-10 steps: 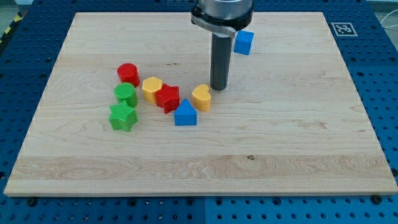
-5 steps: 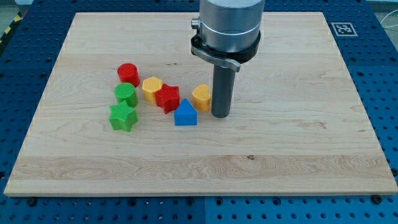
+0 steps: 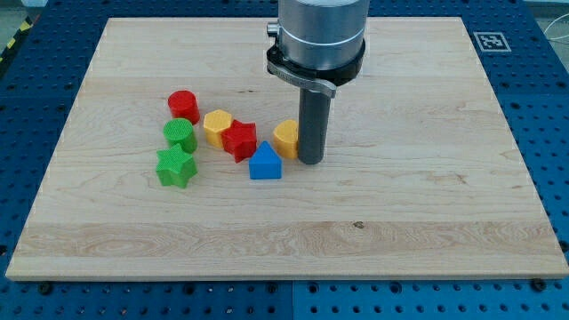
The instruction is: Push the yellow heart closer to the blue triangle
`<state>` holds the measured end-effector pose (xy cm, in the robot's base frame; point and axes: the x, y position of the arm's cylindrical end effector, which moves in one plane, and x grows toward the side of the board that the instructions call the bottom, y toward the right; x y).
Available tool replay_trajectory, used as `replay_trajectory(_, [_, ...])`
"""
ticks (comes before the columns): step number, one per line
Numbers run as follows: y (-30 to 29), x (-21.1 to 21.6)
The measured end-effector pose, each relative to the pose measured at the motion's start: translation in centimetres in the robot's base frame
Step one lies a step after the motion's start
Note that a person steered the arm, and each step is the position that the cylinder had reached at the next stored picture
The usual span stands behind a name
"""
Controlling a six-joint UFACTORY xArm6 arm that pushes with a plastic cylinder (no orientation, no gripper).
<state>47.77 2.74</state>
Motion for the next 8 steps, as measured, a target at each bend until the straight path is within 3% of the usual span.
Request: replay_trajectory(8, [-0.8,-1.9])
